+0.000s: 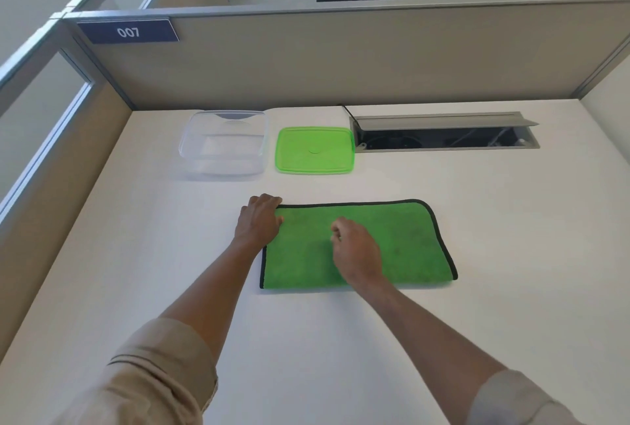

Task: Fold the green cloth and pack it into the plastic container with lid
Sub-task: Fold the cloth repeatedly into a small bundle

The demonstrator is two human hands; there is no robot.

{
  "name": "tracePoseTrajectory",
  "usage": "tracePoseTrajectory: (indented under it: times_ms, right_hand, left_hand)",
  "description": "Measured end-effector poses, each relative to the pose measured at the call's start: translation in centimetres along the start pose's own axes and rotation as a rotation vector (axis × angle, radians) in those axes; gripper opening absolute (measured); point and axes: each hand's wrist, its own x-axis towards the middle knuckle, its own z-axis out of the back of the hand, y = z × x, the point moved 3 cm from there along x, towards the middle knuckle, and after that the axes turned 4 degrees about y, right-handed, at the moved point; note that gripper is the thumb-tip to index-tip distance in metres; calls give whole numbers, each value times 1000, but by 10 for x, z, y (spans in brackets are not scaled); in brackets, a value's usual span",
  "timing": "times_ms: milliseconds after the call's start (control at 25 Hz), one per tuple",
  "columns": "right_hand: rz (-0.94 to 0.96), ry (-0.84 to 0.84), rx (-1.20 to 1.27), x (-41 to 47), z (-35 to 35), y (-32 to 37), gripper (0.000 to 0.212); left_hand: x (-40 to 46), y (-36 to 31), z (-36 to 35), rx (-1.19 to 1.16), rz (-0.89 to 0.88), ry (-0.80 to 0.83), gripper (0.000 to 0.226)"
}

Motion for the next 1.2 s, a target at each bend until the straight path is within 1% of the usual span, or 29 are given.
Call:
tracePoseTrajectory:
  times_ms: [120, 160, 240, 360, 400, 480, 600, 680, 840, 960, 1000, 1080, 1160, 1200]
  right_hand:
    - [59, 65, 29, -9, -24, 33, 6]
    - [76, 103, 25, -12, -31, 41, 9]
    - [109, 193, -3, -18, -44, 54, 23]
    - [139, 375, -92, -25, -60, 65, 51]
    - [145, 412, -145, -28, -64, 67, 58]
    - [173, 418, -253, -35, -71, 70, 63]
    - [241, 378, -352, -44, -80, 71, 61]
    - [280, 358, -353, -46, -84, 72, 57]
    - [352, 326, -315, -45, -86, 73, 35]
    - [335, 287, -282, -43, -85, 72, 24]
    - [328, 270, -270, -42, -84, 72, 22]
    - [303, 250, -214, -38, -83, 71, 21]
    - [269, 241, -161, -35, -81, 70, 21]
    - [256, 234, -143, -34, -80, 70, 21]
  left_hand:
    - [5, -1, 2, 42, 1, 11, 45]
    - [7, -1, 2, 70, -4, 19, 43]
    - [9, -2, 3, 106, -7, 22, 40]
    - [10, -1, 3, 77, 2, 3, 38]
    - [11, 0, 3, 63, 6, -7, 37]
    - [10, 1, 3, 50, 18, -19, 34]
    - [10, 3, 1, 24, 41, -8, 33]
    - [11, 3, 0, -2, 55, 11, 33]
    - [11, 2, 1, -59, 31, 12, 20]
    - [7, 4, 0, -157, 69, -21, 18]
    - [4, 5, 0, -210, 122, -47, 22]
    - [0, 6, 0, -294, 304, -84, 40]
    - [-4, 7, -2, -338, 500, -58, 60]
    - [-4, 7, -3, -351, 571, -24, 66]
